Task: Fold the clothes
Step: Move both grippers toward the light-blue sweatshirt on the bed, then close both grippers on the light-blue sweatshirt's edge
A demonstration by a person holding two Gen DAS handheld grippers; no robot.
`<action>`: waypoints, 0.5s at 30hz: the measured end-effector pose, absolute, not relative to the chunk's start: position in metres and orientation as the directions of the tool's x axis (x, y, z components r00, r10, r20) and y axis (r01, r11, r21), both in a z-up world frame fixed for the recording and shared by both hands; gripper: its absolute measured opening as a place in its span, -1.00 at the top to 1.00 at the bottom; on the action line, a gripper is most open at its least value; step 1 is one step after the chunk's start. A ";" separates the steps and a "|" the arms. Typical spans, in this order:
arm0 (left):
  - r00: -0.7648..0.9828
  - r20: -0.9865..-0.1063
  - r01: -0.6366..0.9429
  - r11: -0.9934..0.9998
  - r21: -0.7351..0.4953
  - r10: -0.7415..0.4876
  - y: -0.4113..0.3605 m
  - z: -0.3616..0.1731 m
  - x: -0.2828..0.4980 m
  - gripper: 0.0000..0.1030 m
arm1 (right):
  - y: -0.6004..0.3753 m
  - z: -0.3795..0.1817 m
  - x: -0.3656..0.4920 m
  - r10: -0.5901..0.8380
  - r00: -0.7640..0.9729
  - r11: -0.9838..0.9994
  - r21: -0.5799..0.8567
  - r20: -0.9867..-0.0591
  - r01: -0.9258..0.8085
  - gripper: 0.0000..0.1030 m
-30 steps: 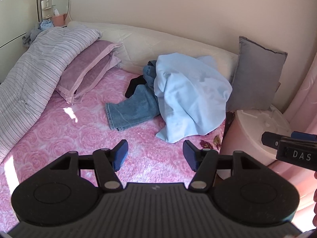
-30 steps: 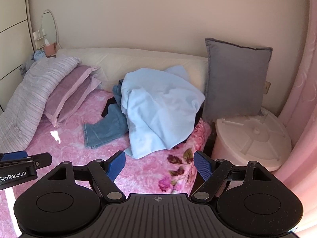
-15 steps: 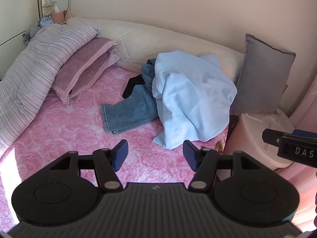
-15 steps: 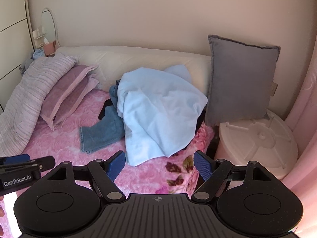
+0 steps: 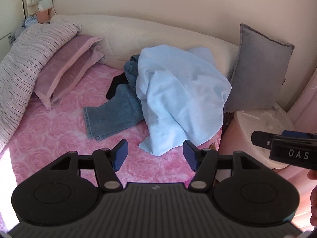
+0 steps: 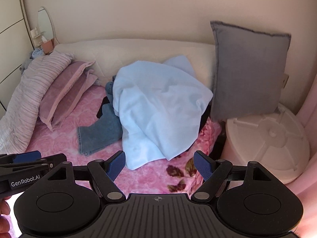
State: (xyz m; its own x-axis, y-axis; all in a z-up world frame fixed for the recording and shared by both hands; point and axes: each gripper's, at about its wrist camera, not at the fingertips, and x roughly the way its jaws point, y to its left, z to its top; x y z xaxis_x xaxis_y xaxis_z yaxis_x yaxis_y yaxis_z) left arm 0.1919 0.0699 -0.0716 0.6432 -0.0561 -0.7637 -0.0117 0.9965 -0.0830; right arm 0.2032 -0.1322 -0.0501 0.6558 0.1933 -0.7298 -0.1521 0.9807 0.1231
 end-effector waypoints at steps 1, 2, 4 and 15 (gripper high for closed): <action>0.636 -0.770 -0.014 0.996 -0.087 -0.058 0.069 -0.074 0.197 -0.12 | -0.135 -0.052 0.209 0.193 0.651 0.981 0.126 -0.734 -0.148 -0.53; 0.628 -0.776 -0.017 0.996 -0.090 -0.059 0.068 -0.077 0.203 -0.12 | -0.138 -0.055 0.215 0.192 0.647 0.981 0.129 -0.738 -0.143 -0.54; 0.615 -0.786 -0.019 0.996 -0.090 -0.059 0.065 -0.082 0.214 -0.12 | -0.144 -0.059 0.226 0.190 0.639 0.982 0.135 -0.746 -0.135 -0.53; 0.569 -0.822 -0.031 0.998 -0.052 -0.025 0.044 -0.112 0.286 -0.12 | -0.165 -0.085 0.296 0.197 0.608 0.980 0.140 -0.769 -0.141 -0.53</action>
